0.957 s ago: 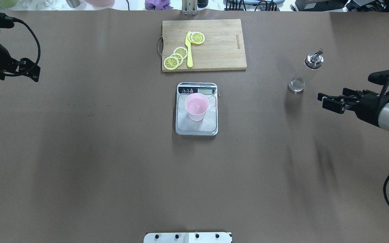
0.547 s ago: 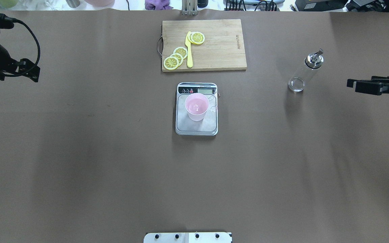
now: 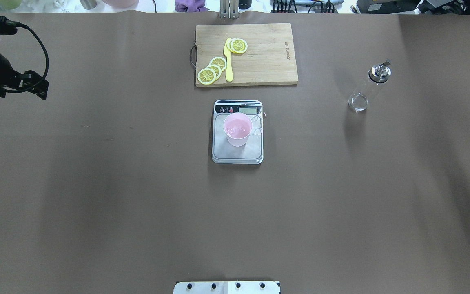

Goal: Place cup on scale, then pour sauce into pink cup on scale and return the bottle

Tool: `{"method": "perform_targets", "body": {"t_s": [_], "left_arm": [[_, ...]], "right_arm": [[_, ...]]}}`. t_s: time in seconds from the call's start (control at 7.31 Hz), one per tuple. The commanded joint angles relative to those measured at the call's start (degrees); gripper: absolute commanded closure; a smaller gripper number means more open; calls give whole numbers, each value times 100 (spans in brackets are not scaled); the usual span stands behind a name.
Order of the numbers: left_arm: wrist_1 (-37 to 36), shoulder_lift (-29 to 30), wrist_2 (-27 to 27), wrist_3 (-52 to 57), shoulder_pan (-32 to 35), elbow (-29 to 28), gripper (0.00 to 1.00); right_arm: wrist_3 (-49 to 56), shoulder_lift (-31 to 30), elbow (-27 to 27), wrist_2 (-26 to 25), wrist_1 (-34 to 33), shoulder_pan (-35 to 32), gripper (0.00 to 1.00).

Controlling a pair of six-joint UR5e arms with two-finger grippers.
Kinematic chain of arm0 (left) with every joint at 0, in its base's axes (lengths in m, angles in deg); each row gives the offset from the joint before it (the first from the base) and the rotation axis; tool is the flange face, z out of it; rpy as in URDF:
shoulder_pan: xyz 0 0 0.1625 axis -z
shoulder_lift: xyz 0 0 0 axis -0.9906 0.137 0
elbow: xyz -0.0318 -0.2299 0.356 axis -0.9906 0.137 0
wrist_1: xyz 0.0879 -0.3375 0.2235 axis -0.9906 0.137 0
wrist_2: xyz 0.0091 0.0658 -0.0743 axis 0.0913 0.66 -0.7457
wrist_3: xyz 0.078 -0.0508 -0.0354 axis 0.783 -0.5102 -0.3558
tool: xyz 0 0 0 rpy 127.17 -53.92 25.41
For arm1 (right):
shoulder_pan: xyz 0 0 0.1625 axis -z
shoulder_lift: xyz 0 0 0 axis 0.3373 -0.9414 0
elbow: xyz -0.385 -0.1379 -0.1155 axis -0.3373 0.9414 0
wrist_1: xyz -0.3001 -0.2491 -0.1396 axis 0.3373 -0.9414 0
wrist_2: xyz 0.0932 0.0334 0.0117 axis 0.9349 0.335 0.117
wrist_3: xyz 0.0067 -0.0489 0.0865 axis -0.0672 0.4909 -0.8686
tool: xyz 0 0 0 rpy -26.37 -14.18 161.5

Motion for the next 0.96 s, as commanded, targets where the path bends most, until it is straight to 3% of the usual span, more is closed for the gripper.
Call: {"method": "perform_targets", "body": {"t_s": [0.0,0.55,0.68,0.82], "left_arm": [[15,8,-1,8,0,-1,1],[130,-168,-1,78,52,-115,1],[130,-186,-1,87,96,-167,1],[86,-186,-36,200,366,-229,1]], "right_arm": [[737,77,465,660,-335,-729,0],[2039,58,476,732,-3774,-381,0],[2041,259,406,732,-4496,-389,0],[2232,348,361,732,-4817,-407,0]]}}
